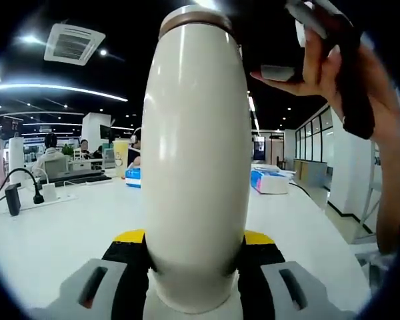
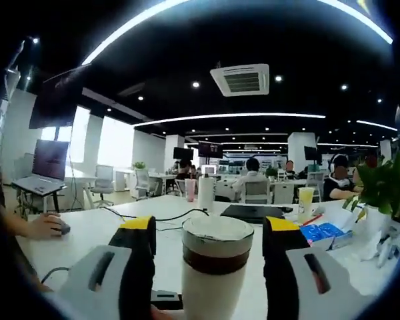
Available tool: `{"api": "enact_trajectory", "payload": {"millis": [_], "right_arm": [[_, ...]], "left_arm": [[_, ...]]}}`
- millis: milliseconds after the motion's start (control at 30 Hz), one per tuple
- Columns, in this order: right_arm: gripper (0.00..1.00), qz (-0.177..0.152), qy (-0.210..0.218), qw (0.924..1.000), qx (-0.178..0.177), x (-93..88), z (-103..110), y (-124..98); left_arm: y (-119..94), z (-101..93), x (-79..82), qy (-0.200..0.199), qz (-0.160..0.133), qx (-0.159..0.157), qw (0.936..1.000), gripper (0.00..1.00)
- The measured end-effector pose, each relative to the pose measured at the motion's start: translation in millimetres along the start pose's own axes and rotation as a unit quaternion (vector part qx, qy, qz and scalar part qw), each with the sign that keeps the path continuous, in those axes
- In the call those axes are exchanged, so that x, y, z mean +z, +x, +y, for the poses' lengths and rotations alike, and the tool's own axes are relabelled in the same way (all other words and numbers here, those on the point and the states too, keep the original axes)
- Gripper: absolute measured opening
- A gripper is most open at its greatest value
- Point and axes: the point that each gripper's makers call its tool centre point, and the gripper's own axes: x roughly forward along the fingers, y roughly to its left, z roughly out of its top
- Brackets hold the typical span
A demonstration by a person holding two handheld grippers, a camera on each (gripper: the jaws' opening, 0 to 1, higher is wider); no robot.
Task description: Grasp the water cup twist off the cup lid place the cup lid on the table
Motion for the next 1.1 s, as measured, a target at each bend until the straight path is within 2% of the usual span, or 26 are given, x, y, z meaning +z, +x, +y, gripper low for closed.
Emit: {"api": "enact_trajectory", "payload": {"millis": [33, 100, 167, 233, 333, 400, 533, 833, 1100], "right_arm": [[0.62, 0.009, 0.007, 0.9999, -0.002, -3.2, -1.9, 1.1], [0.57, 0.001, 0.006, 0.9999, -0.012, -2.4, -4.7, -0.6], [0.56, -0.011, 0.013, 0.9997, -0.017, 0.6, -6.1, -1.5], [0.52, -0.012, 0.016, 0.9997, -0.016, 0.7, -6.3, -1.1], [0.51, -0.005, 0.02, 0.9996, -0.02, -1.8, -9.5, -1.2], [0.46, -0.018, 0.018, 0.9995, -0.02, 2.2, -11.0, -3.5], [0.45, -0.017, 0.012, 0.9997, -0.015, 3.3, -10.5, -3.5], [0.45, 0.003, 0.033, 0.9994, 0.013, 1.6, -11.4, -4.2], [0.46, 0.035, 0.05, 0.9976, 0.033, -6.6, -9.8, -3.6]], "left_arm": [[0.0, 0.1, 0.1, -0.001, 0.0, 0.0, 1.0, 0.53], [0.0, -0.1, 0.2, 0.0, 0.0, -0.001, 1.0, 0.53], [0.1, -0.4, 0.4, 0.003, 0.0, -0.001, 1.0, 0.53], [0.3, -0.5, 0.6, 0.003, 0.0, -0.001, 1.0, 0.53], [0.6, -0.5, 0.9, 0.003, 0.0, -0.002, 1.0, 0.53], [0.9, -0.6, 1.1, 0.003, 0.0, -0.002, 1.0, 0.53], [1.5, -1.3, 1.5, 0.004, 0.0, -0.002, 1.0, 0.53], [2.2, -3.0, 1.5, 0.006, 0.0, -0.003, 1.0, 0.52], [2.0, -3.6, 1.6, 0.007, 0.0, -0.004, 1.0, 0.52]]}}
